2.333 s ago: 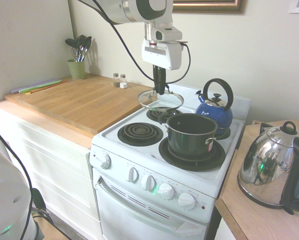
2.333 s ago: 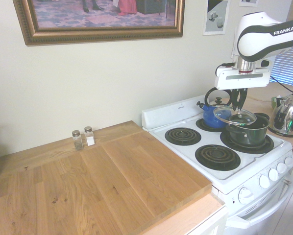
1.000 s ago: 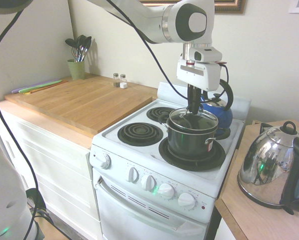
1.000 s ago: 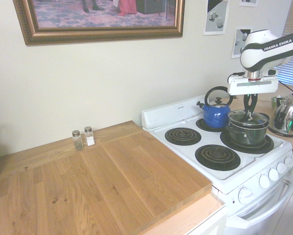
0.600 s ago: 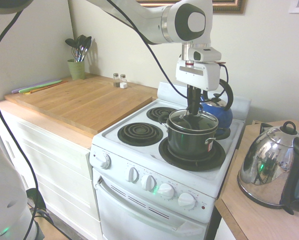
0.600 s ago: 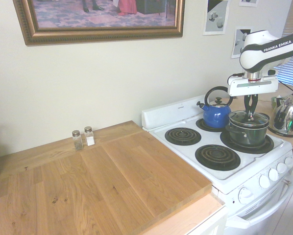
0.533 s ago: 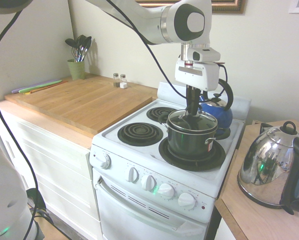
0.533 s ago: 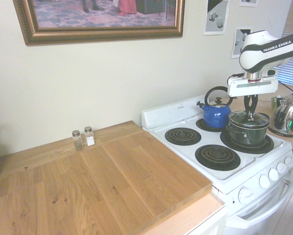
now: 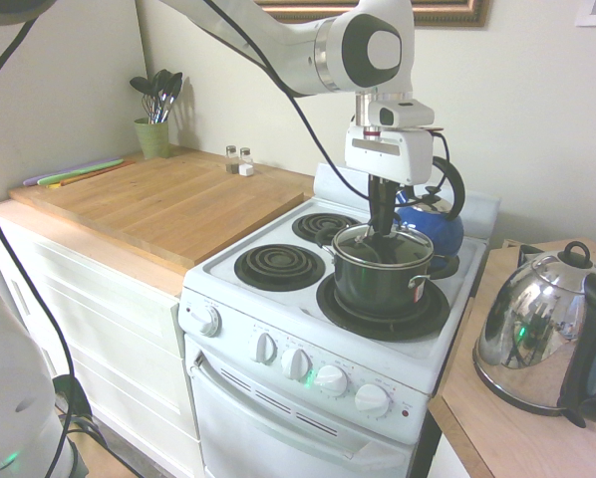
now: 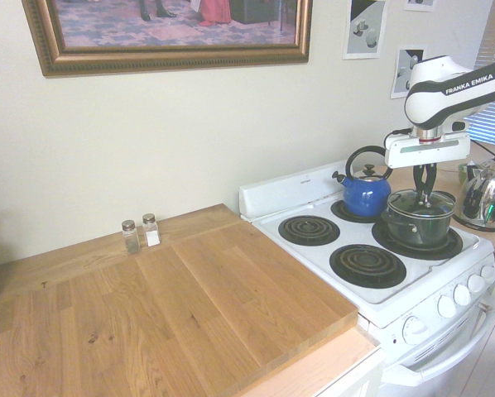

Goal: Cover the lid of the pot

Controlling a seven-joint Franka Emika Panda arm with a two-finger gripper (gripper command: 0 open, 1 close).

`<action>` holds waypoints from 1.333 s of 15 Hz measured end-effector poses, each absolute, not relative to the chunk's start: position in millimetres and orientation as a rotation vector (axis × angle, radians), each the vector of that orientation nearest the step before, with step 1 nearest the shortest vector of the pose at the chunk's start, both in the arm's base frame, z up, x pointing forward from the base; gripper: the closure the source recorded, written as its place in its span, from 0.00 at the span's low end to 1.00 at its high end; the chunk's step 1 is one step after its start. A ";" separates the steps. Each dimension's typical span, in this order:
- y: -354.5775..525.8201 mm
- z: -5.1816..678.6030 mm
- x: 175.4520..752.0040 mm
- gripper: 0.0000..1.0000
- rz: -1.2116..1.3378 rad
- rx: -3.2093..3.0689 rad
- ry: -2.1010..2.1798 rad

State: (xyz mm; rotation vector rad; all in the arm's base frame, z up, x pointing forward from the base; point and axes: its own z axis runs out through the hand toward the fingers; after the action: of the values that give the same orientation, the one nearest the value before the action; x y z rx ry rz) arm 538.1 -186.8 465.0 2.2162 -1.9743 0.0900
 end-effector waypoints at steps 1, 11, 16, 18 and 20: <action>-186.4 465.2 537.3 1.00 0.094 2.217 -1.975; -184.9 463.9 529.0 0.00 0.125 2.199 -2.042; -182.3 465.3 521.0 0.00 0.131 2.178 -2.056; -182.3 476.8 515.9 0.00 0.162 2.170 -2.074; -181.2 493.6 509.4 0.00 0.203 2.177 -2.082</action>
State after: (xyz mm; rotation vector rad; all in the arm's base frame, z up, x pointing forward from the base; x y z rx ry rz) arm 509.4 -181.2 493.6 2.1770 -2.0820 0.2030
